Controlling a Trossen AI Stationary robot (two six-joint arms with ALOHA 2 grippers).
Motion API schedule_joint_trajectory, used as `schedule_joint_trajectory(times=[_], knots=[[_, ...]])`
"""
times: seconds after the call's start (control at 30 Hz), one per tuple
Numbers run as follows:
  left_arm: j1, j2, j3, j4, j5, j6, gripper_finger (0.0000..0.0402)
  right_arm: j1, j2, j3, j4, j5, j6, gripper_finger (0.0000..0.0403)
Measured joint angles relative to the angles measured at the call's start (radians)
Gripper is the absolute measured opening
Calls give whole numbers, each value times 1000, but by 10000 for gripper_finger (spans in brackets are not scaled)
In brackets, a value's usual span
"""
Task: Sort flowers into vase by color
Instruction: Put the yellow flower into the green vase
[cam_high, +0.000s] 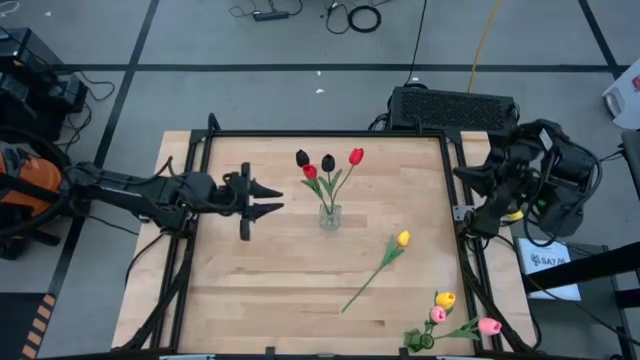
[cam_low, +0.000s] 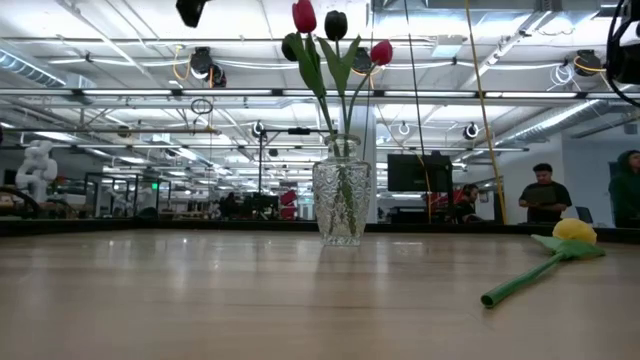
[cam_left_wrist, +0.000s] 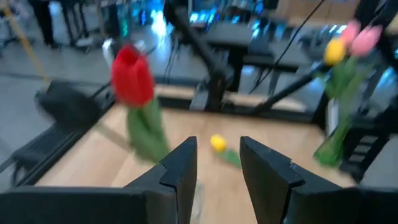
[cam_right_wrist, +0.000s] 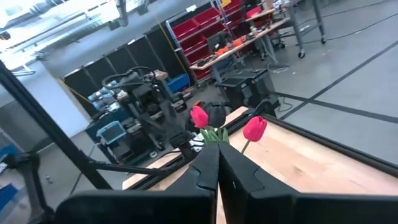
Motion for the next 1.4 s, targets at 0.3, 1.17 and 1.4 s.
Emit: schedule_joint_trajectory(times=[0.3, 1.17, 1.4], knots=[[-80, 256, 165, 31, -91, 4, 129, -74, 38, 0, -1, -48, -1, 0], [-131, 1217, 1126, -384, -230, -692, 129, -129, 38, 0, -31, -526, -104, 0], [-128, 1356, 1133, -275, -170, -761, 129, -129, 39, 0, -21, -526, -109, 0]])
